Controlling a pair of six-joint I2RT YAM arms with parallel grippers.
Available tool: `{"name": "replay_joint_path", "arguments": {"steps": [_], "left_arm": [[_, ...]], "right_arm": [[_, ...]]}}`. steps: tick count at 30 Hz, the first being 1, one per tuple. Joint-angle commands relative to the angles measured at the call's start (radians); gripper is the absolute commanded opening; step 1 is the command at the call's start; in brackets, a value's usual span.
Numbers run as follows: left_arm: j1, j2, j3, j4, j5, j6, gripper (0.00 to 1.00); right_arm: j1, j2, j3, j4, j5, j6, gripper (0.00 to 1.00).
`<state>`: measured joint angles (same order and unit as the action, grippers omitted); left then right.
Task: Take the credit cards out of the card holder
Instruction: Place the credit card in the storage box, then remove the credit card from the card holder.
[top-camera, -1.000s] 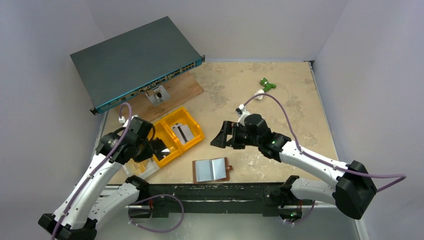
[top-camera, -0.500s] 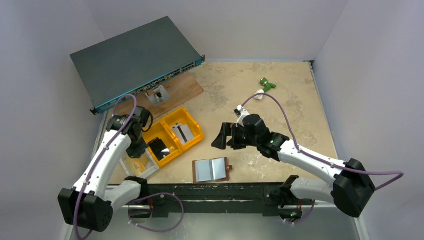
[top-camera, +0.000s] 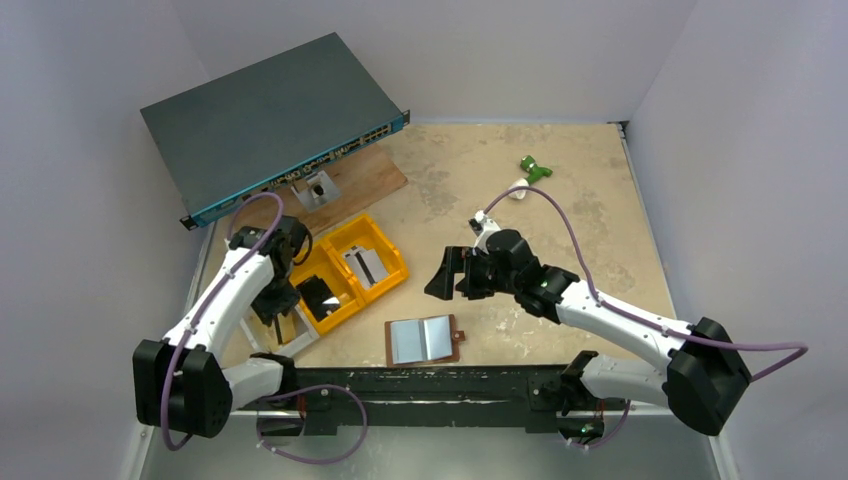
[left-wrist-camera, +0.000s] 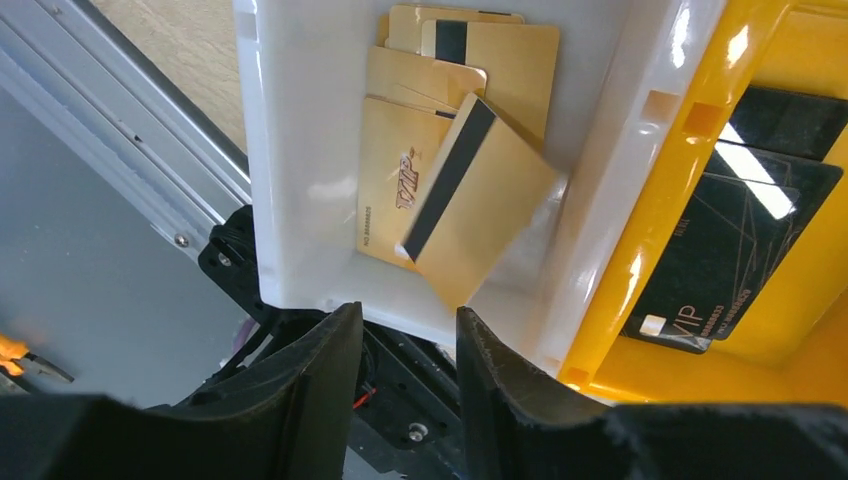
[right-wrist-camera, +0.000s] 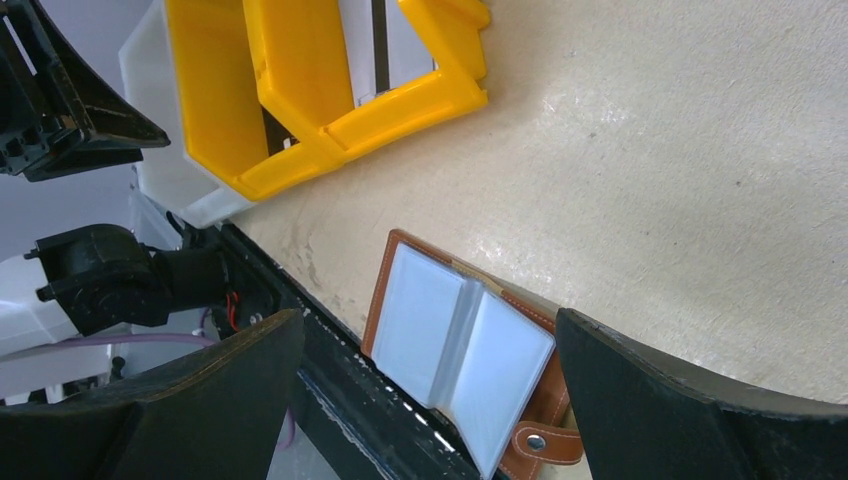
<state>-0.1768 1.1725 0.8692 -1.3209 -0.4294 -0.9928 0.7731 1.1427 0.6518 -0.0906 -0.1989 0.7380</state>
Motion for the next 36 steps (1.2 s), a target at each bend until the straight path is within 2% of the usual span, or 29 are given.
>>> {"name": "replay_joint_path", "arguments": {"steps": [1, 7, 13, 16, 22, 30, 36], "left_arm": [[0.01, -0.01, 0.004, 0.026, -0.024, -0.029, 0.42], [0.009, -0.076, 0.043, 0.047, 0.051, 0.044, 0.62], [0.0, -0.184, 0.039, 0.13, 0.247, 0.144, 0.69], [-0.058, -0.224, 0.055, 0.157, 0.311, 0.176, 0.74], [-0.28, -0.243, 0.087, 0.185, 0.36, 0.138, 0.75], [-0.418, -0.274, -0.01, 0.328, 0.476, 0.193, 0.75], [-0.449, -0.278, -0.061, 0.391, 0.515, 0.215, 0.75]], "right_arm": [[0.002, -0.025, -0.001, 0.011, 0.018, -0.026, 0.99], [0.001, -0.012, 0.005, 0.008, 0.024, -0.041, 0.99], [0.007, -0.011, -0.004, 0.021, 0.063, -0.02, 0.99], [0.039, -0.001, -0.002, 0.018, 0.096, -0.014, 0.99], [0.176, 0.069, 0.043, -0.033, 0.227, 0.046, 0.97], [0.344, 0.195, 0.113, -0.099, 0.371, 0.157, 0.92], [0.436, 0.342, 0.201, -0.162, 0.443, 0.21, 0.83]]}}
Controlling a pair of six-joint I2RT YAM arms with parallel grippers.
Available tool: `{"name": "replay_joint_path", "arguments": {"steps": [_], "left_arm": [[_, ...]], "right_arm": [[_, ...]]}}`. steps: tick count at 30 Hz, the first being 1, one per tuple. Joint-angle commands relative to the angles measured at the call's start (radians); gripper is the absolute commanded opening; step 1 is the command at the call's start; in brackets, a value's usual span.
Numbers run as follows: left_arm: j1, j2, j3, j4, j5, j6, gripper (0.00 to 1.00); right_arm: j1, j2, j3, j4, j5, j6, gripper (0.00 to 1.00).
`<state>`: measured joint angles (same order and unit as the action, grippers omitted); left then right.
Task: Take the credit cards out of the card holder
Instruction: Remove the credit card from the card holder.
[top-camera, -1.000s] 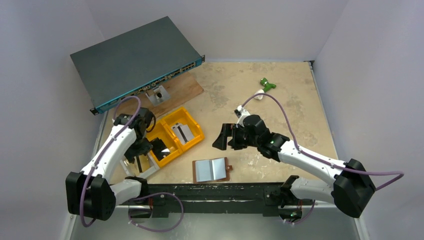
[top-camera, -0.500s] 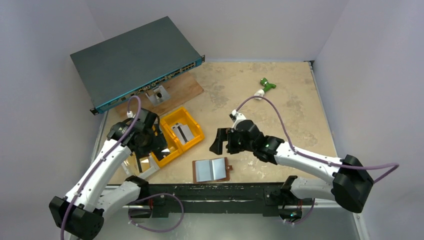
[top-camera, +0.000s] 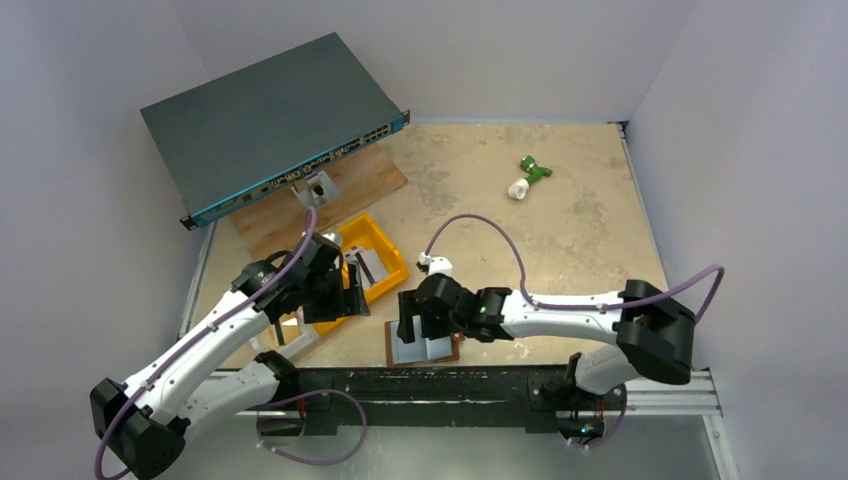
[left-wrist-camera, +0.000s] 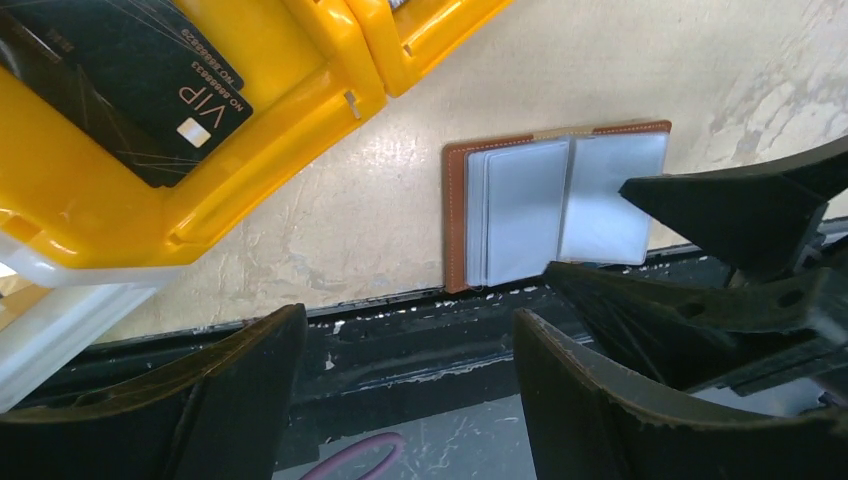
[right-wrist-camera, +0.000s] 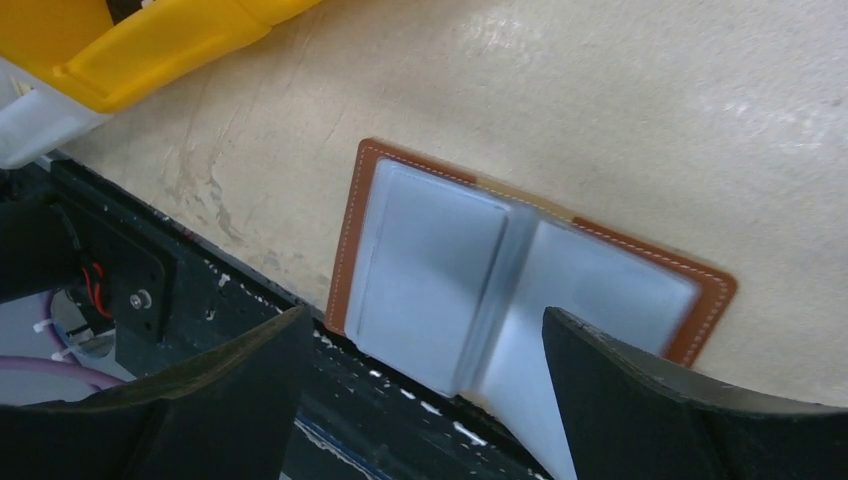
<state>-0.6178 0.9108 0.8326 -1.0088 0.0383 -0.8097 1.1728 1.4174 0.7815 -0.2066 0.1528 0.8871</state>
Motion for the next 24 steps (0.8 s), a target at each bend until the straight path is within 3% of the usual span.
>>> {"name": "replay_joint_path", "arguments": {"steps": [1, 14, 24], "left_arm": [[-0.009, -0.02, -0.031, 0.087, 0.052, 0.032, 0.75], [-0.009, -0.024, -0.152, 0.183, 0.102, -0.018, 0.75], [-0.042, 0.005, -0.21, 0.279, 0.155, -0.056, 0.72]], "right_arm": [[0.044, 0.093, 0.084, -0.057, 0.099, 0.069, 0.81], [0.067, 0.288, 0.214, -0.186, 0.149, 0.039, 0.54], [0.065, 0.302, 0.142, -0.118, 0.084, 0.039, 0.19]]}}
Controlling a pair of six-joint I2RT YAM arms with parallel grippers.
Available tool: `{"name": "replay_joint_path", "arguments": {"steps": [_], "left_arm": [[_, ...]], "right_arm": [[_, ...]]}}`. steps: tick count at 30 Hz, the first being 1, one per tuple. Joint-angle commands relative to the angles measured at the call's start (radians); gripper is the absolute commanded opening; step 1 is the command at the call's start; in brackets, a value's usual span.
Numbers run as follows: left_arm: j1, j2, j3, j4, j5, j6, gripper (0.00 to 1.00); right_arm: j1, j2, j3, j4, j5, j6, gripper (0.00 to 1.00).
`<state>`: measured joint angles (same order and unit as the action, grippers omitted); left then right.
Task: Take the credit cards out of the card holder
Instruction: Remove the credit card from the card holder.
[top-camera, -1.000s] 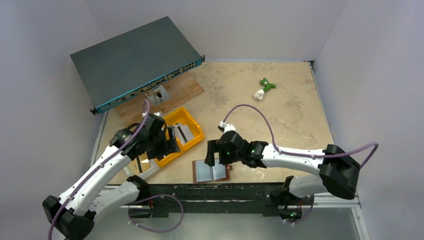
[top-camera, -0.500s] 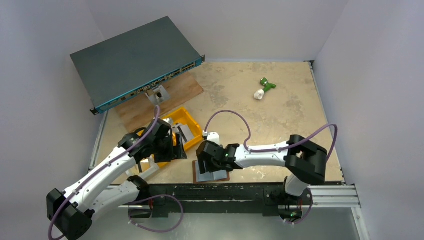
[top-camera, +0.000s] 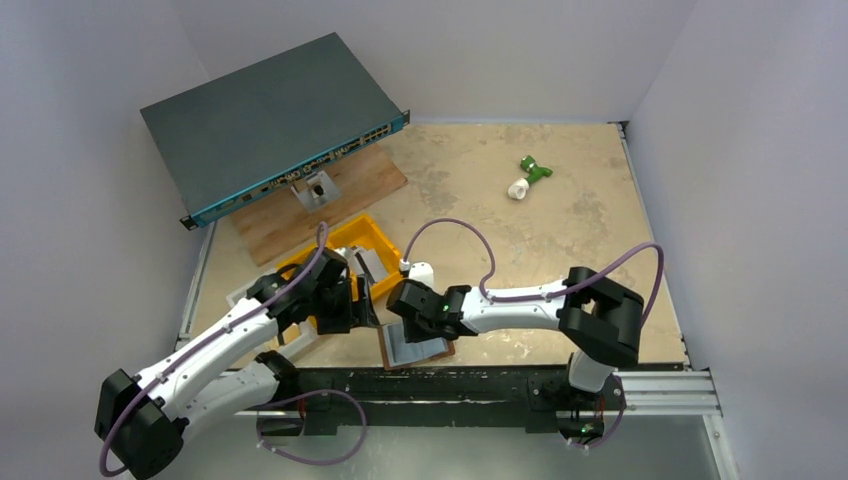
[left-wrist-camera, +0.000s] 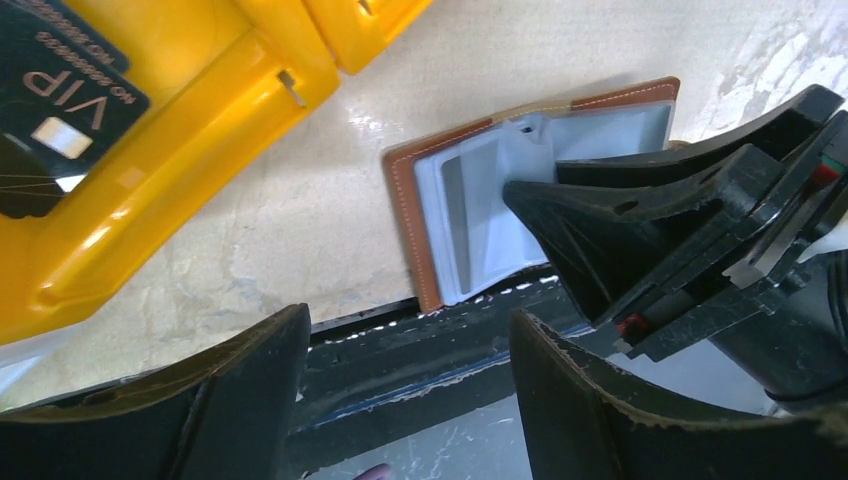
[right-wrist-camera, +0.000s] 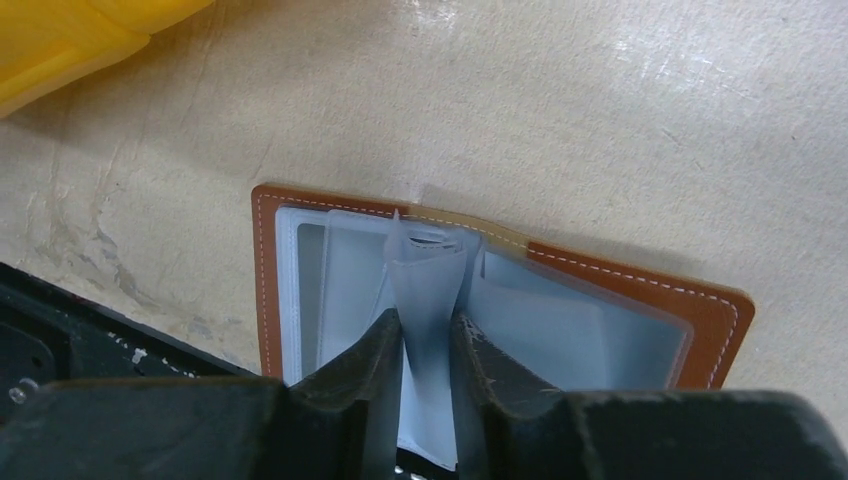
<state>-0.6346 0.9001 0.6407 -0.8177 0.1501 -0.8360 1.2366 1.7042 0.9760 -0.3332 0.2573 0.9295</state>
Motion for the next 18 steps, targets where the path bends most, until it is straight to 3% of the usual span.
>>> {"name": "replay_joint_path", "arguments": {"steps": [1, 11, 18], "left_arm": [[-0.037, 0.026, -0.02, 0.101, 0.05, -0.034, 0.71], [-0.144, 0.156, -0.027, 0.272, 0.082, -0.094, 0.5], [-0.163, 0.234, -0.04, 0.365, 0.086, -0.111, 0.45]], "right_arm": [[0.001, 0.011, -0.07, 0.027, -0.028, -0.003, 0.17], [-0.036, -0.006, -0.187, 0.184, -0.12, 0.029, 0.03], [-0.064, -0.007, -0.249, 0.263, -0.187, 0.055, 0.0]]}}
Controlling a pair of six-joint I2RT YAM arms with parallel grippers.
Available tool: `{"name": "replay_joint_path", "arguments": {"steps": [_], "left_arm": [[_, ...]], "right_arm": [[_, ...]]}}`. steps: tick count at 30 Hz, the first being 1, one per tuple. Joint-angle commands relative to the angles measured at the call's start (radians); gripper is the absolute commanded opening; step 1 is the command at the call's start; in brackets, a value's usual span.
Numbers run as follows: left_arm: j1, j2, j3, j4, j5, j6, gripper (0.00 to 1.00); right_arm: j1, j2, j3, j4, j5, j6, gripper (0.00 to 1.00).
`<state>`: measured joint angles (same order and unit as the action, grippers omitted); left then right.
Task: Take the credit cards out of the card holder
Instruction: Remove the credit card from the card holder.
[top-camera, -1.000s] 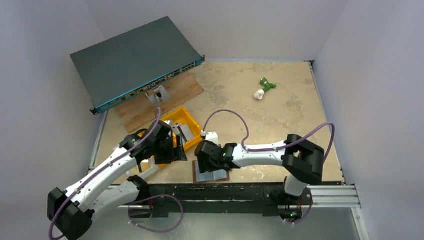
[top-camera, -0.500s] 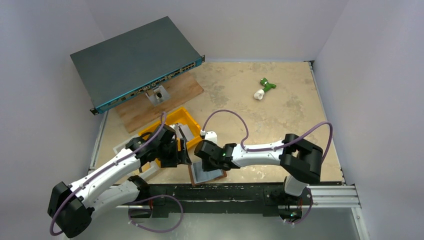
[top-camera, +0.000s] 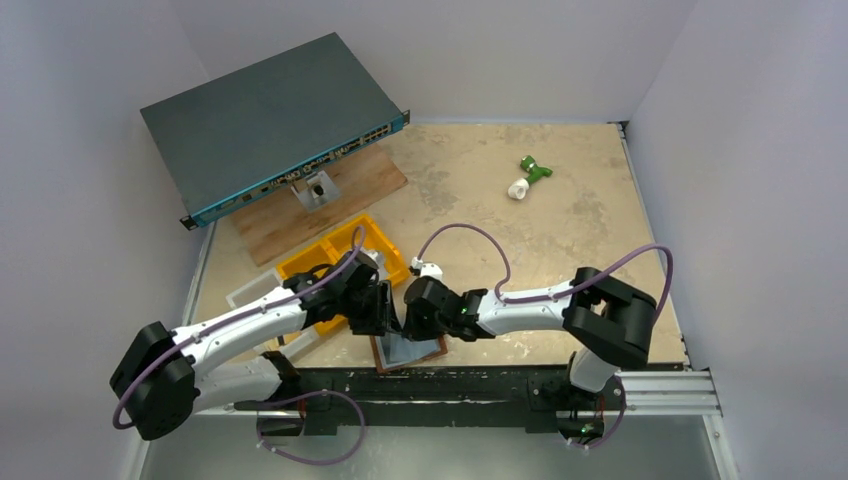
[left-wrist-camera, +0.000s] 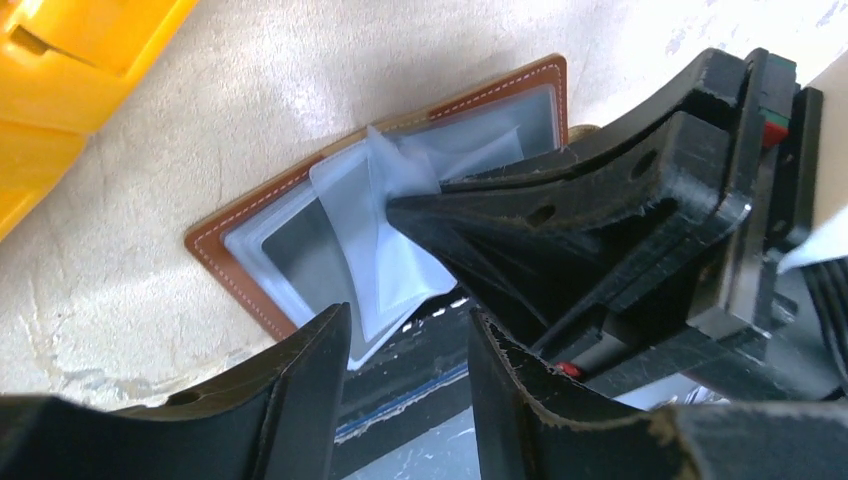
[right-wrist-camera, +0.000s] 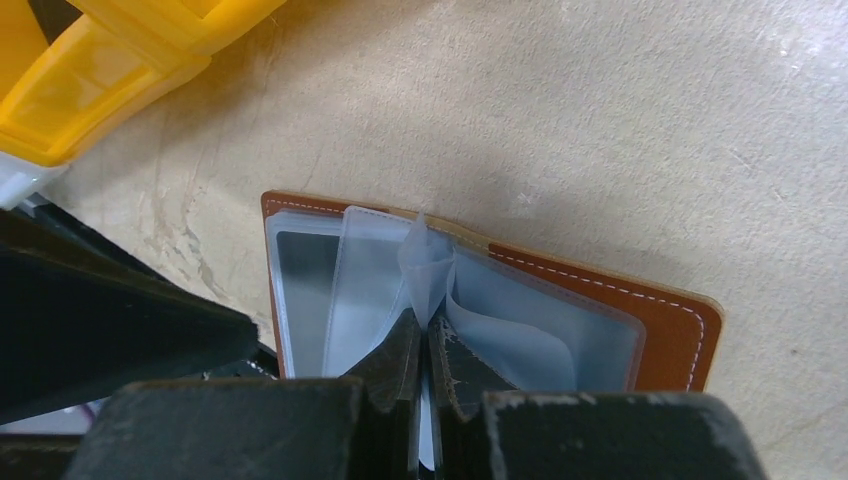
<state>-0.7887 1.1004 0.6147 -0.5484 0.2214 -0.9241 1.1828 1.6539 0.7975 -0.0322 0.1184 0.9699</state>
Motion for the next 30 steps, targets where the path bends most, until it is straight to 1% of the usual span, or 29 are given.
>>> {"name": "replay_joint_path", "arguments": {"steps": [1, 12, 17, 19, 22, 30], "left_arm": [[-0.011, 0.048, -0.016, 0.099, 0.011, -0.022, 0.45], [-0.02, 0.144, -0.063, 0.175, -0.01, -0.031, 0.45], [-0.026, 0.158, -0.079, 0.224, 0.017, -0.046, 0.45], [-0.028, 0.161, -0.082, 0.238, 0.026, -0.053, 0.45], [-0.027, 0.159, -0.091, 0.267, 0.045, -0.065, 0.45], [-0.027, 0.156, -0.113, 0.344, 0.099, -0.082, 0.46]], "right_arm": [[-0.013, 0.043, -0.079, -0.03, -0.053, 0.017, 0.0], [-0.048, 0.027, -0.138, 0.026, -0.095, 0.031, 0.0], [-0.054, 0.015, -0.148, 0.054, -0.113, 0.032, 0.0], [-0.053, -0.001, -0.146, 0.057, -0.109, 0.03, 0.05], [-0.055, -0.032, -0.136, 0.053, -0.094, 0.027, 0.15], [-0.057, -0.095, -0.093, 0.034, -0.071, 0.03, 0.33]]}}
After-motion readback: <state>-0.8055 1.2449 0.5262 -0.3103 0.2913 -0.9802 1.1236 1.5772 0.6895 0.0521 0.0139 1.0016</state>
